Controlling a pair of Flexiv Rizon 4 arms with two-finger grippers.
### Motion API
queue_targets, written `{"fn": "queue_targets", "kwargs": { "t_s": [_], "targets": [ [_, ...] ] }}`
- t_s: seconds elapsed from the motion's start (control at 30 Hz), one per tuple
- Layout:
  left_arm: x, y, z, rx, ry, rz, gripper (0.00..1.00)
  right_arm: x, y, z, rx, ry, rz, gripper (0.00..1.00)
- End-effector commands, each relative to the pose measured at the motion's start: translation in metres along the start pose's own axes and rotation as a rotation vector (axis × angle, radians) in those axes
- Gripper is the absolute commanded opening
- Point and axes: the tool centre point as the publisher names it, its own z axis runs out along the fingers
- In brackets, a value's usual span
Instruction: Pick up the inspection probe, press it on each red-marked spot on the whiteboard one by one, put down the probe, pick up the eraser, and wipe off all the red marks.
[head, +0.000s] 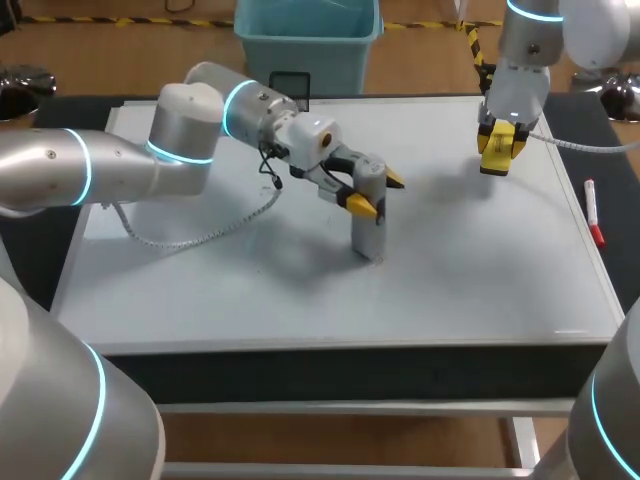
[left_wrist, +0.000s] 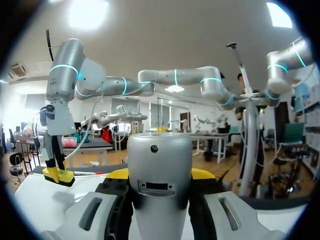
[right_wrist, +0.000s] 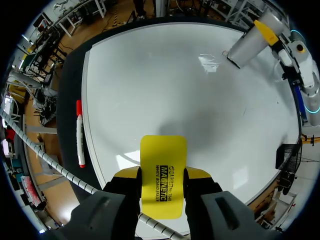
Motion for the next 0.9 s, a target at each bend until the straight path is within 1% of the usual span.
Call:
{"fn": "queue_targets", "kwargs": {
  "t_s": [0.03, 0.07, 0.13, 0.17, 0.37, 0.6, 0.8, 0.9],
  "targets": [
    [0.007, -0.016, -0.033, -0.018, -0.057, 0.004, 0.00, 0.001, 0.000, -0.001, 0.003, 0.002, -0.002, 0.00],
    [0.005, -0.017, -0.042, -0.031, -0.074, 0.009, 0.00, 0.001, 0.000, -0.001, 0.003, 0.002, -0.002, 0.00],
    [0.001, -0.019, -0.064, -0.014, -0.121, 0.012, 0.00, 0.001, 0.000, -0.001, 0.003, 0.002, -0.002, 0.00],
    [0.000, -0.020, -0.074, -0.027, -0.146, 0.015, 0.00, 0.001, 0.000, -0.001, 0.003, 0.002, -0.002, 0.00],
    [-0.001, -0.030, -0.126, -0.032, -0.256, 0.020, 0.00, 0.001, 0.000, -0.001, 0.003, 0.002, -0.002, 0.00],
    [0.001, -0.042, -0.173, -0.021, -0.347, 0.050, 0.00, 0.001, 0.000, -0.001, 0.003, 0.002, -0.002, 0.00],
    [0.001, -0.044, -0.208, -0.023, -0.413, 0.048, 0.00, 0.001, 0.000, -0.001, 0.003, 0.002, -0.002, 0.00],
    [0.004, -0.046, -0.224, -0.020, -0.445, 0.059, 0.00, 0.001, 0.000, -0.001, 0.003, 0.002, -0.002, 0.00]
  ]
}}
